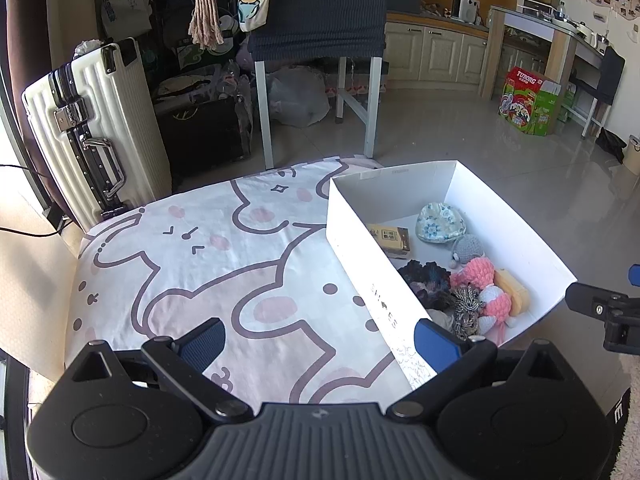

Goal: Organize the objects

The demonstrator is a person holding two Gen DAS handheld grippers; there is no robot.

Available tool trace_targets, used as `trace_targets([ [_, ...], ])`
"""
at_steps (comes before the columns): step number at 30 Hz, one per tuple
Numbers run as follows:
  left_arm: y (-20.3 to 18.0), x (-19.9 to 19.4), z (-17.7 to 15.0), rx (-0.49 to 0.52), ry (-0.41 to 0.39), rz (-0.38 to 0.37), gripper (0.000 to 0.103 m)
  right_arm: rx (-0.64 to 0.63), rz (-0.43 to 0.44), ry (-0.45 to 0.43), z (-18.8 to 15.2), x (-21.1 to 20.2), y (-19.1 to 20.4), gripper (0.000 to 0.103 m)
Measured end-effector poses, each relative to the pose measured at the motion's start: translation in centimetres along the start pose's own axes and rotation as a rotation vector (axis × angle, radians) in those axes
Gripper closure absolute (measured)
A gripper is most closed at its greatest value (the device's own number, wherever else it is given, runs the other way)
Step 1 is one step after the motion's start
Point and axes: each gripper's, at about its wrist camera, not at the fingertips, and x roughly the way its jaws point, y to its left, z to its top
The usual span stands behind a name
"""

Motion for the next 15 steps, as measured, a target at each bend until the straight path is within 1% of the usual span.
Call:
trace_targets([
  [15, 0.17, -0.03, 0.07, -0.007, 0.005, -0.004, 0.003, -0.003, 0.004, 0.003, -0.16, 0.15, 0.18, 0.0],
])
